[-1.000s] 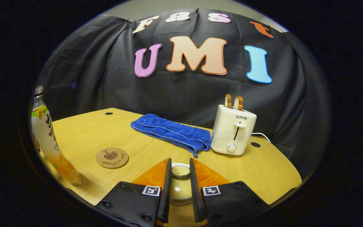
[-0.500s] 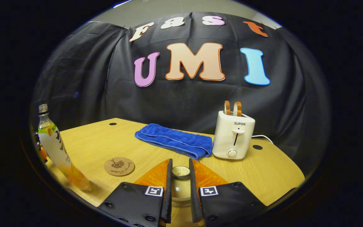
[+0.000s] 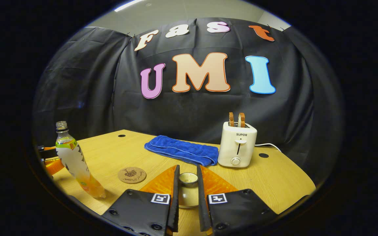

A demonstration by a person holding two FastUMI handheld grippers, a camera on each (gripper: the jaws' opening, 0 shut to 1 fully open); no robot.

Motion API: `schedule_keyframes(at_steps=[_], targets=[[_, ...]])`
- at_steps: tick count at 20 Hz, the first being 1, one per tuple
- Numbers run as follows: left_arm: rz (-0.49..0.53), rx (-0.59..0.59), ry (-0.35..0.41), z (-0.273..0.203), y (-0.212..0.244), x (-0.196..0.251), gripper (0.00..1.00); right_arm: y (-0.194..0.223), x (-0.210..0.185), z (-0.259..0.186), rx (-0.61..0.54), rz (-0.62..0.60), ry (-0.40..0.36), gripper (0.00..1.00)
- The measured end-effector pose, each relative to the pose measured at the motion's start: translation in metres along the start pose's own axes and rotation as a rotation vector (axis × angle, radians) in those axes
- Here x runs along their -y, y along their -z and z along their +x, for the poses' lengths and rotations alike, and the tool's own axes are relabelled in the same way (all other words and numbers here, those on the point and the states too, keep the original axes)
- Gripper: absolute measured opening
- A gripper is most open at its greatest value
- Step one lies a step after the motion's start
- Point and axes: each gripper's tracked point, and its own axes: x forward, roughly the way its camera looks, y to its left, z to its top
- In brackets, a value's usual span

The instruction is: Open the teacup lid with one hand, grasp the water bottle and pour water into the teacup with the other hand; after pouring, place the water bottle on the coaster and then close the teacup lid.

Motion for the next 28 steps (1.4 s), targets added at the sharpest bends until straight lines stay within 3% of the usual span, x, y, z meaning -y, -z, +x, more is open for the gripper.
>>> schedule_keyframes(at_steps=[5, 12, 17, 22, 25, 28], targets=[[-0.036, -0.043, 0.14, -0.001, 0.008, 0.044, 0.95, 0.0, 0.009, -0.012, 0.003, 0.019, 0.007, 0.28], [-0.081, -0.091, 0.178, 0.022, 0.013, 0.064, 0.95, -0.001, 0.031, -0.021, 0.017, 0.056, 0.026, 0.28], [-0.098, -0.133, 0.185, 0.039, 0.024, 0.074, 0.76, 0.007, 0.049, -0.025, 0.012, 0.081, 0.045, 0.28], [-0.046, -0.137, 0.177, 0.05, 0.023, 0.076, 0.66, 0.013, 0.066, -0.03, 0.004, 0.102, 0.06, 0.28], [-0.004, -0.155, 0.161, 0.062, 0.024, 0.074, 0.54, 0.013, 0.075, -0.036, 0.011, 0.109, 0.066, 0.28], [0.079, -0.165, 0.125, 0.077, 0.019, 0.065, 0.54, 0.015, 0.083, -0.041, 0.012, 0.12, 0.073, 0.28]])
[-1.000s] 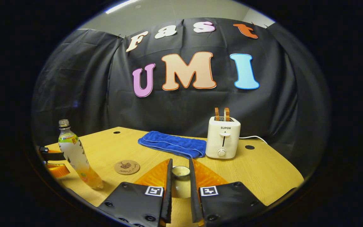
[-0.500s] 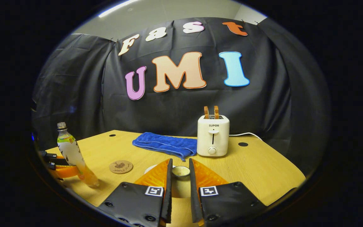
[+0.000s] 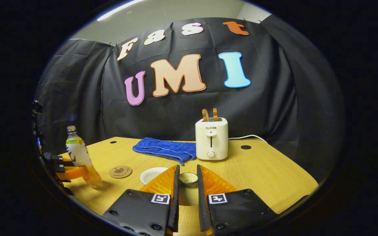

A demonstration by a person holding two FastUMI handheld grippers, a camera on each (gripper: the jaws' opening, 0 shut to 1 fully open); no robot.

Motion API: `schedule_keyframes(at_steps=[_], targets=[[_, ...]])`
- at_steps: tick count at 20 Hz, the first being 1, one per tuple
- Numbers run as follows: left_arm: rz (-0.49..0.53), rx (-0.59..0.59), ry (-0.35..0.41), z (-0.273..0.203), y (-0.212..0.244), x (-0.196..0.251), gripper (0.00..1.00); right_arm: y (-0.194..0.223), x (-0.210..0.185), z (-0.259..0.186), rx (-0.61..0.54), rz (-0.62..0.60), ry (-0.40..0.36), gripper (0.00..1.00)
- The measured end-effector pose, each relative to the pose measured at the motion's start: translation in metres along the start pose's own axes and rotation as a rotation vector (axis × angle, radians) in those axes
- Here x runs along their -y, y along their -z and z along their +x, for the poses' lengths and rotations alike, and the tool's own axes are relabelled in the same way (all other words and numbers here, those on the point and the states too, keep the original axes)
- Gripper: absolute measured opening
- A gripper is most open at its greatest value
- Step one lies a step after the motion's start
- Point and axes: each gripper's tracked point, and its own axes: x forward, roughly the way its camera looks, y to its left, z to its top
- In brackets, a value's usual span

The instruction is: Open the teacup lid with one hand, grasp the water bottle and pour water into the teacup with the other hand; after pouring, place the water bottle on the coaster and then close the teacup lid.

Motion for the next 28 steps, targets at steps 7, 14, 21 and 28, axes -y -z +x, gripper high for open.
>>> schedule_keyframes(at_steps=[7, 14, 21, 28], targets=[[0.256, -0.041, -0.068, 0.037, -0.012, -0.013, 0.54, 0.002, 0.021, -0.013, 0.004, 0.022, 0.021, 0.28], [0.565, -0.084, -0.069, 0.067, -0.014, 0.005, 0.54, 0.018, 0.035, -0.025, -0.017, 0.033, 0.044, 0.29], [0.851, -0.117, -0.074, 0.088, -0.012, 0.019, 0.55, 0.019, 0.044, -0.034, -0.007, 0.013, 0.059, 0.29], [1.124, -0.161, -0.074, 0.09, -0.001, 0.024, 0.55, 0.029, 0.053, -0.036, -0.031, 0.012, 0.064, 0.29]])
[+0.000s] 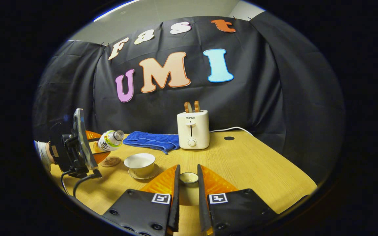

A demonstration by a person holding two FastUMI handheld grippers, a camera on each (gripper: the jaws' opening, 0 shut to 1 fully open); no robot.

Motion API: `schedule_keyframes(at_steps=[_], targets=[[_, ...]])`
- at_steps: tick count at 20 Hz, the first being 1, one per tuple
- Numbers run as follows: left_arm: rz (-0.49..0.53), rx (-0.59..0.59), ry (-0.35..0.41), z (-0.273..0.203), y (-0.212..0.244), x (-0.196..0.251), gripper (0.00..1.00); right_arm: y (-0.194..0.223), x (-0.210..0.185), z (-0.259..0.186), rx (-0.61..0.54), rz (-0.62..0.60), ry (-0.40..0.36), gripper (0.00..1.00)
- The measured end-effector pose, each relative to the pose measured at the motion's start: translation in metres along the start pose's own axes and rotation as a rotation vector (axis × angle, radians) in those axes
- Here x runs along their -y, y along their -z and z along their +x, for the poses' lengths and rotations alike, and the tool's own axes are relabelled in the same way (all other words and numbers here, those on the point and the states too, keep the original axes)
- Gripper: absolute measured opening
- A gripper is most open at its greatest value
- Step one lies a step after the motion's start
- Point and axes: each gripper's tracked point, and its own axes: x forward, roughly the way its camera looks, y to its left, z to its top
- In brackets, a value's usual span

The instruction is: Open the teacup lid with one hand, grasp the water bottle and pour water into the teacup with the other hand; after pouring, place the water bottle on the coaster and then close the teacup lid.

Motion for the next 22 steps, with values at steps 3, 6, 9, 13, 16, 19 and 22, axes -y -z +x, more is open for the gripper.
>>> schedule_keyframes(at_steps=[3, 6, 9, 13, 16, 19, 22], targets=[[0.11, -0.02, 0.002, 0.005, 0.002, -0.003, 0.55, 0.002, 0.003, 0.0, 0.0, -0.008, 0.001, 0.28], [0.2, -0.043, 0.009, 0.015, 0.004, 0.0, 0.52, 0.005, 0.002, 0.001, -0.006, -0.001, -0.01, 0.28], [0.271, -0.058, 0.003, 0.016, 0.005, -0.005, 0.52, 0.005, 0.0, 0.0, -0.005, -0.009, -0.016, 0.29], [0.392, -0.058, -0.016, 0.017, 0.006, -0.013, 0.52, 0.005, 0.0, 0.0, -0.008, -0.017, -0.019, 0.29], [0.486, -0.077, -0.015, 0.023, 0.007, -0.02, 0.52, 0.008, 0.001, -0.003, -0.015, -0.033, -0.024, 0.27], [0.537, -0.091, -0.013, 0.028, 0.008, -0.022, 0.53, 0.008, 0.002, -0.002, -0.016, -0.042, -0.022, 0.28], [0.599, -0.083, -0.025, 0.027, 0.001, -0.025, 0.52, 0.01, 0.002, -0.002, -0.018, -0.043, -0.024, 0.28]])
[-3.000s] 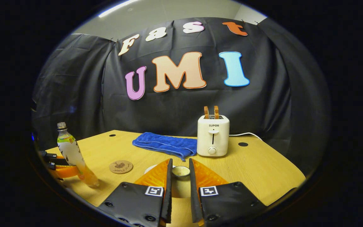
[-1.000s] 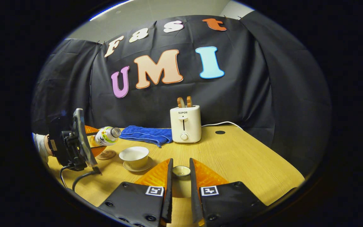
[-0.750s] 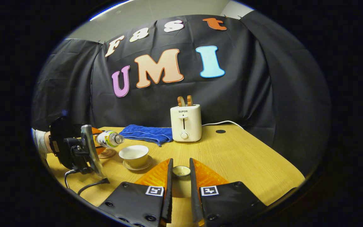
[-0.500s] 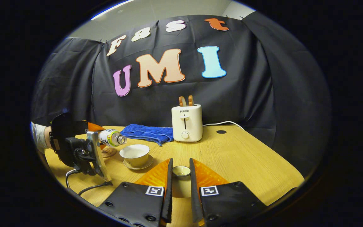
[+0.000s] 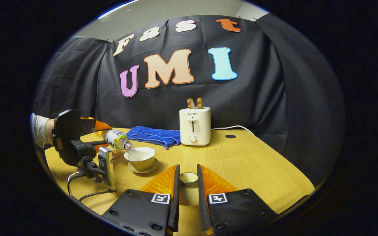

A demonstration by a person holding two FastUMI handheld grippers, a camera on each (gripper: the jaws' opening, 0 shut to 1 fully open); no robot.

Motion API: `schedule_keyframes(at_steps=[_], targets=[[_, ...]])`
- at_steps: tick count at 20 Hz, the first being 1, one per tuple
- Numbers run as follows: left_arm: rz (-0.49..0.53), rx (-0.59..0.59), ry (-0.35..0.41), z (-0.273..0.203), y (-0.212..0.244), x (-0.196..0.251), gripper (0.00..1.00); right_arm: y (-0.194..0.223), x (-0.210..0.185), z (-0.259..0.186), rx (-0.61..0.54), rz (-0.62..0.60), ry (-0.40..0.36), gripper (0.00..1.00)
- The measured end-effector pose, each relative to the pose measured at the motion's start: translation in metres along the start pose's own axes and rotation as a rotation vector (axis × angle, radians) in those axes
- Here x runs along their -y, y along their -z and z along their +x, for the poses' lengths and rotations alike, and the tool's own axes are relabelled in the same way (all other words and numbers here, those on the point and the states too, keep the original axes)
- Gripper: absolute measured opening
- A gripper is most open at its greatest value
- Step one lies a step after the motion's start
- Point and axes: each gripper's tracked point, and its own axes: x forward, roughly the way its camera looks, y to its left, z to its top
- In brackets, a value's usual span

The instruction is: Open the teacup lid with one hand, grasp the water bottle and pour water into the teacup with the other hand; after pouring, place the water bottle on the coaster and then close the teacup lid.

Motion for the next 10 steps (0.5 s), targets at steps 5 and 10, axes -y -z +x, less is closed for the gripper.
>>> schedule_keyframes(at_steps=[5, 10], targets=[[0.106, 0.001, -0.027, 0.0, -0.002, -0.018, 0.51, 0.001, 0.003, 0.001, 0.001, -0.009, 0.011, 0.28], [0.166, -0.001, -0.038, -0.001, -0.004, -0.029, 0.52, -0.001, 0.004, 0.001, 0.01, -0.012, 0.015, 0.28]])
